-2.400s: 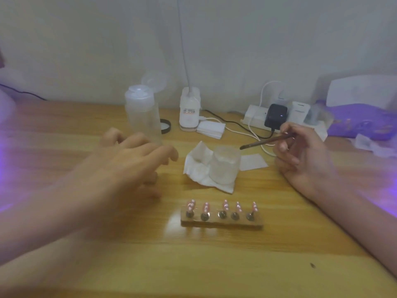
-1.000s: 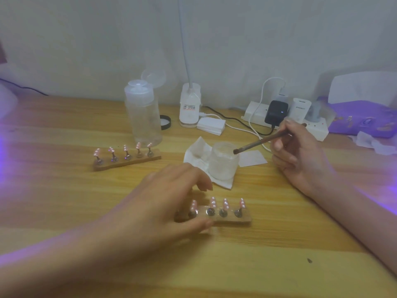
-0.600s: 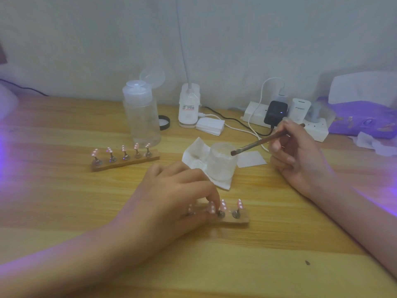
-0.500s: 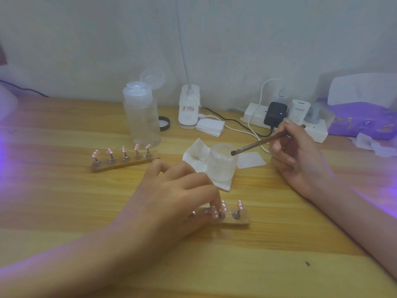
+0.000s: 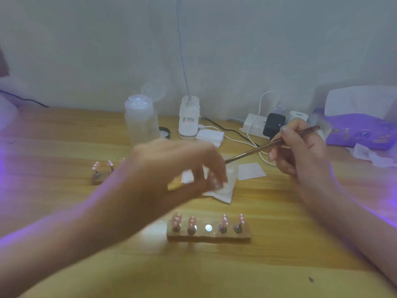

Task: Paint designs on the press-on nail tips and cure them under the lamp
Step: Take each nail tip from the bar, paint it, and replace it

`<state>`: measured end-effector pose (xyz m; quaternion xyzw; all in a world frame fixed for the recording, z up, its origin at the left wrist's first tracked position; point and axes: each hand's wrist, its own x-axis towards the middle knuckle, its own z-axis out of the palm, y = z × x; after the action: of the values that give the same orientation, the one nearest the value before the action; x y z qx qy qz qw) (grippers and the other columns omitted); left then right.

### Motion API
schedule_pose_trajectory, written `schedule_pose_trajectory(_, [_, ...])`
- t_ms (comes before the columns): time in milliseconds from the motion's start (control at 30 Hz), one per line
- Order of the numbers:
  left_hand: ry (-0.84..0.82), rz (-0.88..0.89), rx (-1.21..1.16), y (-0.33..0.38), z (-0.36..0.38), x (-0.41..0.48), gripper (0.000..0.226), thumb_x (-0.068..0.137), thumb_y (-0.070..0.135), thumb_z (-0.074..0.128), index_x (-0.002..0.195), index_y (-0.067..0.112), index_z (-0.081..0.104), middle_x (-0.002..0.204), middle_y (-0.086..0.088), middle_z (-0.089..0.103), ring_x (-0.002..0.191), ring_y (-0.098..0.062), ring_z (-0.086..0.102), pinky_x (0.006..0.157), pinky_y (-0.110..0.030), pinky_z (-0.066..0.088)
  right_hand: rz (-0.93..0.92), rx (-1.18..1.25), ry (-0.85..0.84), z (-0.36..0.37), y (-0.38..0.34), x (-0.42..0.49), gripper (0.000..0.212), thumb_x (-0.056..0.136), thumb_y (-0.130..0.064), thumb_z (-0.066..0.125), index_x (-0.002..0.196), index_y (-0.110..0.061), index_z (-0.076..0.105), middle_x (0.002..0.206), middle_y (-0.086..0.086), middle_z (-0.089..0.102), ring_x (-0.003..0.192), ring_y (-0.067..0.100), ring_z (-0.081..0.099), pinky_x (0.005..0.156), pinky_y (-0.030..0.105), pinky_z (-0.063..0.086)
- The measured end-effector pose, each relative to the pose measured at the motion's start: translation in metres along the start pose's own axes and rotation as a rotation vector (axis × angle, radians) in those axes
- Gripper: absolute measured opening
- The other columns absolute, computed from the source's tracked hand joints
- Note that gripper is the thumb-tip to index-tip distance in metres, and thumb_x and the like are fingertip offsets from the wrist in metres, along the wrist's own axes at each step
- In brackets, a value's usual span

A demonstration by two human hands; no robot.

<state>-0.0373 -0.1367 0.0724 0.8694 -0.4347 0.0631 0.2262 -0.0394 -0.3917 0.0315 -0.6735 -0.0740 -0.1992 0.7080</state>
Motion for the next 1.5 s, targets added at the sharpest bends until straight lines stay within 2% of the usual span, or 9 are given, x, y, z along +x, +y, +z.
schedule_pose_trajectory(133, [0.398,0.07,-0.546,-0.021,0.009,0.01,0.014,0.085,0.027,0.075,0.082,0.016,0.066,0.08,0.005,0.07,0.069,-0.013,0.065,0.064,-0.025,0.049,-0.113,-0.151,-0.102,0.011,-0.012,0.0,0.024,0.101,-0.028,0.051,0.078,-0.021,0.051,0.056,0.005,0.059,0.036,0.012,0.033,0.039,0.016,0.028])
schedule_pose_trajectory(233, [0.386,-0.063,-0.872,-0.026,0.036,0.009,0.014,0.081,0.025,0.078,0.079,0.017,0.068,0.078,0.002,0.07,0.069,-0.012,0.066,0.063,-0.02,0.051,-0.136,-0.224,-0.125,0.018,-0.016,-0.002,0.026,0.102,-0.026,0.051,0.079,-0.016,0.049,0.056,0.004,0.058,0.037,0.013,0.038,0.041,0.015,0.032])
schedule_pose_trajectory(433, [0.349,-0.166,-0.995,-0.038,0.05,0.005,0.011,0.074,0.027,0.083,0.076,0.023,0.073,0.081,-0.001,0.075,0.075,-0.008,0.07,0.069,-0.014,0.051,-0.095,-0.229,-0.124,0.024,-0.012,-0.006,0.028,0.096,-0.032,0.054,0.077,-0.011,0.049,0.055,0.008,0.059,0.037,0.017,0.041,0.041,0.015,0.034])
schedule_pose_trajectory(700, [0.331,-0.232,-1.03,-0.04,0.051,0.004,0.018,0.072,0.021,0.075,0.085,0.01,0.074,0.092,-0.002,0.078,0.091,-0.013,0.074,0.076,-0.015,0.054,-0.063,-0.132,-0.004,0.018,0.0,-0.005,0.029,0.095,-0.039,0.062,0.076,-0.018,0.055,0.055,0.009,0.062,0.034,0.014,0.044,0.038,0.017,0.034])
schedule_pose_trajectory(867, [0.356,-0.258,-1.024,-0.041,0.049,0.005,0.013,0.074,0.019,0.074,0.086,0.014,0.079,0.085,0.0,0.078,0.075,-0.005,0.071,0.064,-0.013,0.051,-0.002,0.029,0.133,0.011,0.009,-0.004,0.028,0.097,-0.034,0.058,0.07,-0.025,0.058,0.052,0.004,0.058,0.034,0.01,0.038,0.036,0.016,0.03])
schedule_pose_trajectory(1000, [0.36,-0.297,-1.014,-0.043,0.05,0.007,0.015,0.072,0.022,0.074,0.084,0.014,0.078,0.085,-0.001,0.077,0.076,-0.01,0.071,0.064,-0.016,0.052,0.055,0.119,0.177,0.011,0.013,-0.008,0.037,0.097,-0.028,0.054,0.062,-0.03,0.064,0.055,-0.004,0.059,0.041,0.007,0.045,0.036,0.014,0.031])
schedule_pose_trajectory(1133, [0.366,-0.289,-0.967,-0.045,0.051,0.01,0.011,0.076,0.016,0.074,0.086,0.012,0.075,0.083,-0.005,0.075,0.073,-0.008,0.07,0.061,-0.018,0.052,0.145,0.169,0.222,0.011,0.012,-0.006,0.045,0.1,-0.024,0.051,0.057,-0.026,0.064,0.052,0.002,0.056,0.037,0.008,0.038,0.037,0.015,0.032])
schedule_pose_trajectory(1233, [0.354,-0.29,-0.921,-0.046,0.052,0.01,0.013,0.076,0.018,0.077,0.089,0.02,0.072,0.084,-0.004,0.072,0.078,-0.017,0.072,0.062,-0.021,0.054,0.183,0.212,0.238,0.01,0.011,-0.006,0.039,0.099,-0.024,0.052,0.061,-0.023,0.062,0.052,0.004,0.055,0.036,0.01,0.035,0.038,0.015,0.033])
schedule_pose_trajectory(1500, [0.322,-0.32,-0.798,-0.048,0.056,0.011,0.011,0.082,0.015,0.076,0.076,0.02,0.069,0.082,-0.001,0.074,0.071,-0.011,0.069,0.06,-0.019,0.052,0.193,0.199,0.225,0.009,0.014,-0.005,0.026,0.094,-0.029,0.055,0.071,-0.018,0.059,0.053,0.003,0.059,0.038,0.009,0.041,0.039,0.016,0.035])
